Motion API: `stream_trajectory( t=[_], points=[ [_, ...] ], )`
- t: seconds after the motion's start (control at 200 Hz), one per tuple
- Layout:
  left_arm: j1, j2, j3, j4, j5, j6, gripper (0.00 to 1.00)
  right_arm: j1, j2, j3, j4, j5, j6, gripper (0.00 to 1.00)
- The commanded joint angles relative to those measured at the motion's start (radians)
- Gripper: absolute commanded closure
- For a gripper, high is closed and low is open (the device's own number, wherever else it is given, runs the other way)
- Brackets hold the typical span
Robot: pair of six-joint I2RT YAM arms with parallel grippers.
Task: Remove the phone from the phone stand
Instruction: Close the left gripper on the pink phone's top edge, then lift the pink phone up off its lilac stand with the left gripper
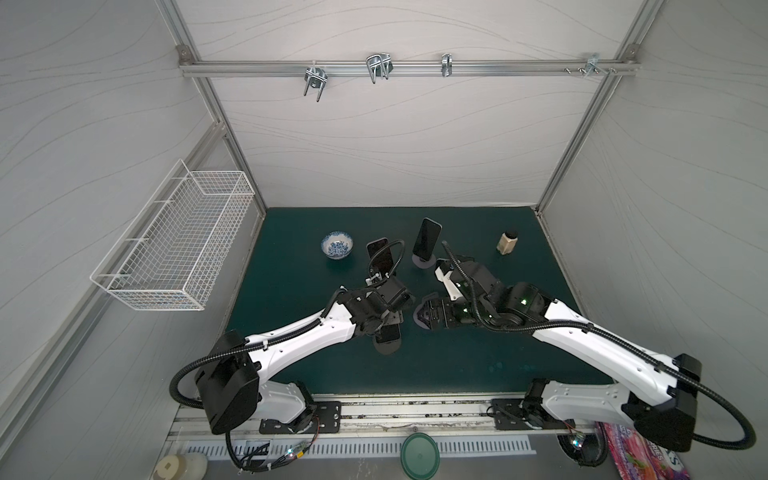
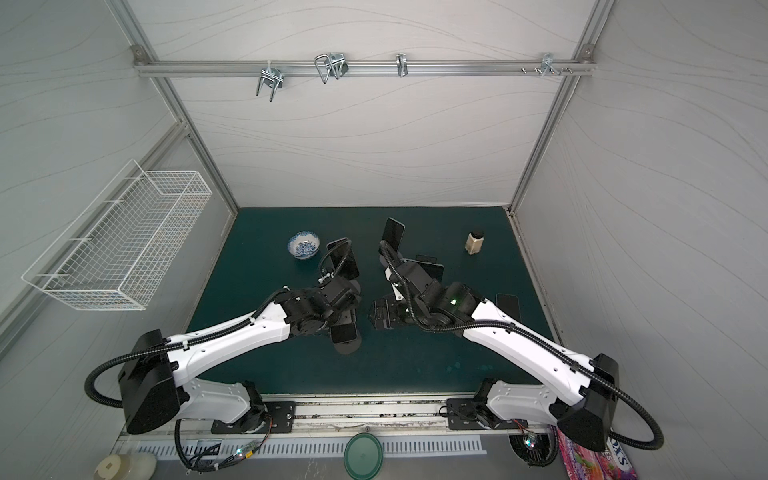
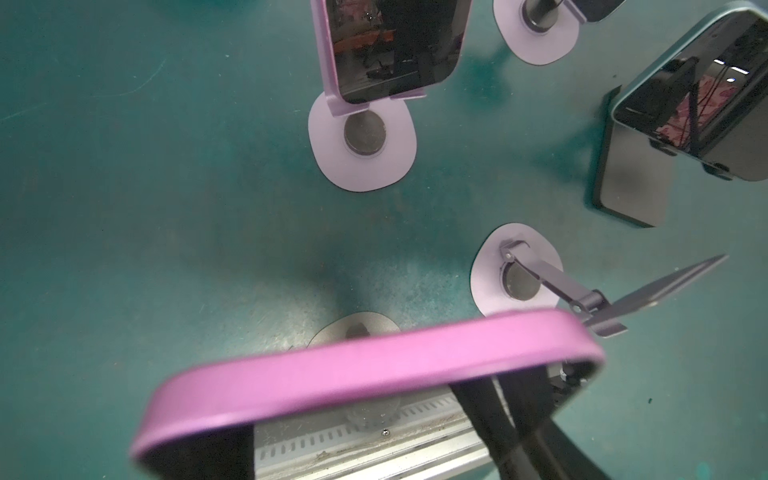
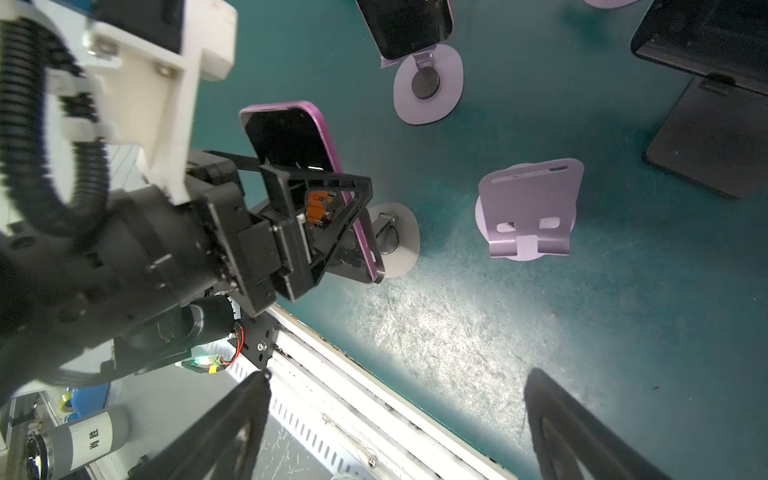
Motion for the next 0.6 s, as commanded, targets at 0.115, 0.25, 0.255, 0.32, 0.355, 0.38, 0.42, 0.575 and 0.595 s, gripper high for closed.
stream_trajectory(
  t=[0.115, 0.25, 0.255, 0.32, 0.355, 0.38, 0.42, 0.575, 0.595],
  points=[
    [0.003, -0.050, 0.015, 0.018, -0.010, 0.018, 0.37, -0.005, 0.048, 0.052, -0.008, -0.018, 0.012, 0.05],
    [0.003, -0.063, 0.020, 0.030, -0.008, 0.039, 0.37, -0.005, 0.086, 0.084, -0.003, -0.024, 0.012, 0.06],
    [0.003, -0.064, 0.020, 0.030, -0.008, 0.039, 0.37, -0.005, 0.088, 0.085, -0.003, -0.025, 0.013, 0.06],
    [0.003, -0.071, 0.027, 0.031, -0.009, 0.048, 0.37, -0.005, 0.109, 0.104, -0.006, -0.032, 0.010, 0.06],
    [0.003, -0.075, 0.029, 0.030, -0.008, 0.051, 0.37, -0.005, 0.119, 0.112, -0.010, -0.034, 0.009, 0.06],
    [0.003, -0.079, 0.030, 0.030, -0.009, 0.053, 0.37, -0.004, 0.125, 0.118, -0.013, -0.036, 0.008, 0.06],
    [0.003, -0.085, 0.030, 0.032, -0.011, 0.056, 0.37, -0.005, 0.130, 0.124, -0.016, -0.037, 0.007, 0.06],
    [0.003, -0.125, 0.024, 0.024, -0.023, 0.061, 0.37, -0.005, 0.105, 0.118, -0.032, 0.020, -0.016, 0.06],
    [0.003, -0.130, 0.023, 0.021, -0.025, 0.061, 0.37, -0.005, 0.098, 0.113, -0.030, 0.027, -0.018, 0.06]
  ],
)
